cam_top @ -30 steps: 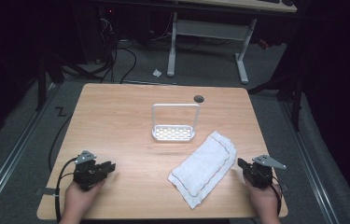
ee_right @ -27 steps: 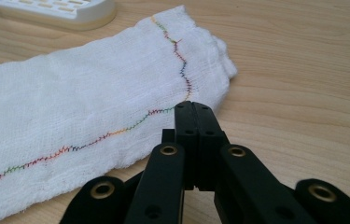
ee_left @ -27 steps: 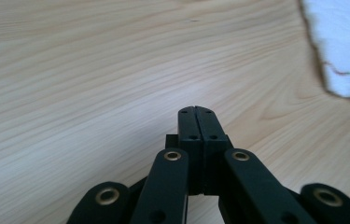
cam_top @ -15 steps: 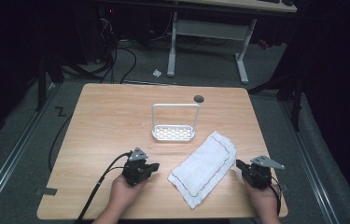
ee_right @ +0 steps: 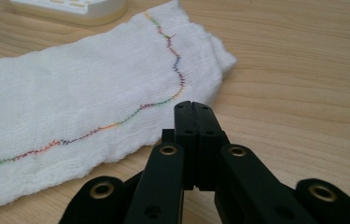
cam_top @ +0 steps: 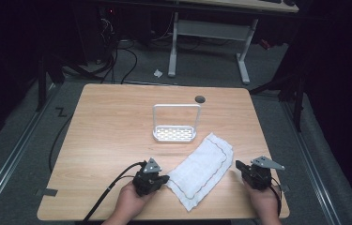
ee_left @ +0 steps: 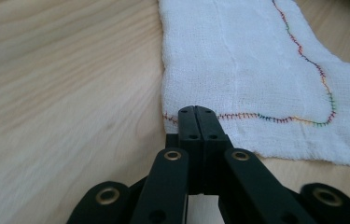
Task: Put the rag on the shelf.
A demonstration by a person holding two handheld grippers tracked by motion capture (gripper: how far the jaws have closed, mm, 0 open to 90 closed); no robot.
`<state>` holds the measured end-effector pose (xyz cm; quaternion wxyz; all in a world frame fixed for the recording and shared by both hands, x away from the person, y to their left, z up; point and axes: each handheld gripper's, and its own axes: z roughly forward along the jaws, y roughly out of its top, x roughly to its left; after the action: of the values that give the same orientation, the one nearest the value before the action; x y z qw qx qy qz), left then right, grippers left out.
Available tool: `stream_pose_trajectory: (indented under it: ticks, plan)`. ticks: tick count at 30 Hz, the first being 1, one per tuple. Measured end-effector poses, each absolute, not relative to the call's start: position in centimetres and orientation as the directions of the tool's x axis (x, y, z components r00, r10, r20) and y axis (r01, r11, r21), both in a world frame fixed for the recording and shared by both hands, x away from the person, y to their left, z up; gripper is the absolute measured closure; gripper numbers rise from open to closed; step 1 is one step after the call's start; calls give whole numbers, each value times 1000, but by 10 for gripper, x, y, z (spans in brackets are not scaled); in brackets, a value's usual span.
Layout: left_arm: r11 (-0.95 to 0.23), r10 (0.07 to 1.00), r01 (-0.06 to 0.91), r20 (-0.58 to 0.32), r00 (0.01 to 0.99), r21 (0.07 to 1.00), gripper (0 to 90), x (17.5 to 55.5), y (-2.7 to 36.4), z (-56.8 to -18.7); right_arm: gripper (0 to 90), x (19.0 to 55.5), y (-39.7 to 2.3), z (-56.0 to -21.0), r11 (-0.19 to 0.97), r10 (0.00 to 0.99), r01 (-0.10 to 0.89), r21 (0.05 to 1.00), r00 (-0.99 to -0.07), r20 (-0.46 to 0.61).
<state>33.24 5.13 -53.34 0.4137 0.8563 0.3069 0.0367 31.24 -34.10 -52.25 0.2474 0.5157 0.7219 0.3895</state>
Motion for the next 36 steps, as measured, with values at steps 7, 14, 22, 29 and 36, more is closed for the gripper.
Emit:
stream_pose_trajectory:
  ticks: [7, 14, 22, 29, 36]
  plan:
    - [-447, 581, 538, -225, 782, 715, 900, 312, 94, -533, 900, 314, -322, -523, 207, 913, 554, 806, -405, 44]
    - [-383, 623, 564, -246, 743, 732, 900, 307, 117, -533, 900, 312, -288, -522, 287, 867, 549, 785, -497, 30]
    - [-361, 607, 575, -283, 743, 734, 893, 327, 106, -536, 900, 320, -260, -529, 393, 830, 558, 731, -558, -20]
    - [-417, 548, 556, -288, 785, 719, 899, 306, 96, -536, 900, 341, -259, -528, 378, 851, 593, 711, -526, -14]
    - [-452, 486, 523, -292, 824, 723, 872, 293, 83, -533, 898, 365, -266, -526, 323, 891, 619, 716, -454, -10]
